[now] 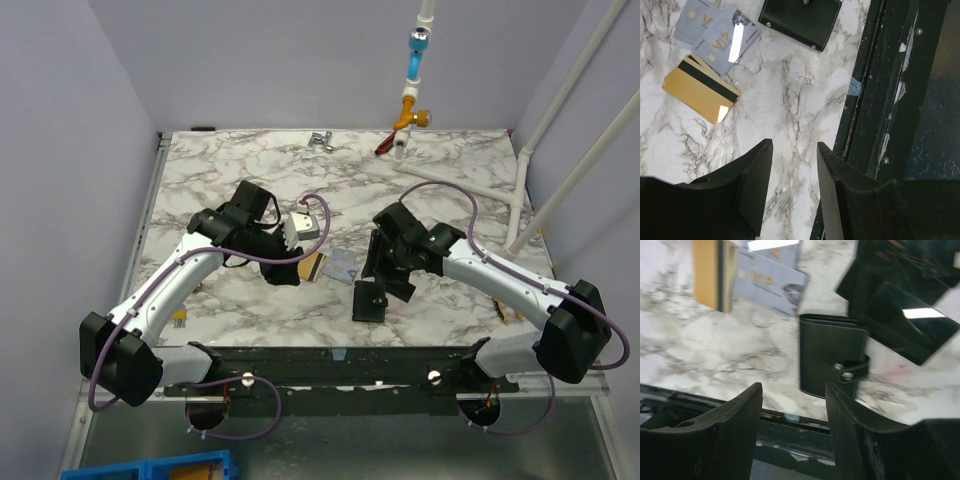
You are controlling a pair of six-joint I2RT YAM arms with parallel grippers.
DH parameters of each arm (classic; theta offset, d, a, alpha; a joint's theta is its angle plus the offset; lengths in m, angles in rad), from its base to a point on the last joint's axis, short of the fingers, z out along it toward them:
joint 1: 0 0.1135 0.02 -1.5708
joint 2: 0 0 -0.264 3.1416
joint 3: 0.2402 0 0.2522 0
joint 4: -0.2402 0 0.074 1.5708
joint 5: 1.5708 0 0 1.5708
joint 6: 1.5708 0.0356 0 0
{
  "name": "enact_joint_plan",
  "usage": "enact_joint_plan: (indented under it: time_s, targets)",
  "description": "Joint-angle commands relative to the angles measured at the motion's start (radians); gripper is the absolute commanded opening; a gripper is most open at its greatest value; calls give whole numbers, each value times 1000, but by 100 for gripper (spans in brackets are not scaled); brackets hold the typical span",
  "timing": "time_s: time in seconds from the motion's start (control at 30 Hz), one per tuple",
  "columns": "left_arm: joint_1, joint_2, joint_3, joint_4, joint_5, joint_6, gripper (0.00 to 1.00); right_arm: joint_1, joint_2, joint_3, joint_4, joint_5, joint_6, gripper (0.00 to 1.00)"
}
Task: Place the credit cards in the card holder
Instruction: Close the card holder at the center of the board.
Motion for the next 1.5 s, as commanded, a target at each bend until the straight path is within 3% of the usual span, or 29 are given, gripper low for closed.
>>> enact_joint_plan:
  time_s: [0.0,0.4,0.93,1.03,1.13,1.27,1.37,1.47]
  targets:
    - [6,-37,-30,18,36,9,43,34,-34,-61,-208,116,21,57]
    - [8,-8,-41,44,43,3,43,122,120,-4,-233,188,34,58]
    - [5,-14,-55,56,39,8,42,126,219,11,-176,258,36,34]
    - [6,-17,-60,57,37,12,42,126,230,15,-176,257,29,36]
    - [6,-19,-61,56,38,14,42,126,233,17,-164,239,12,47]
    - [5,-19,-63,58,37,15,42,128,239,21,-164,239,11,48]
    - [5,-17,-63,61,39,14,42,128,243,22,-172,254,20,42]
    - [7,-17,-64,61,39,15,42,128,239,23,-173,266,28,29]
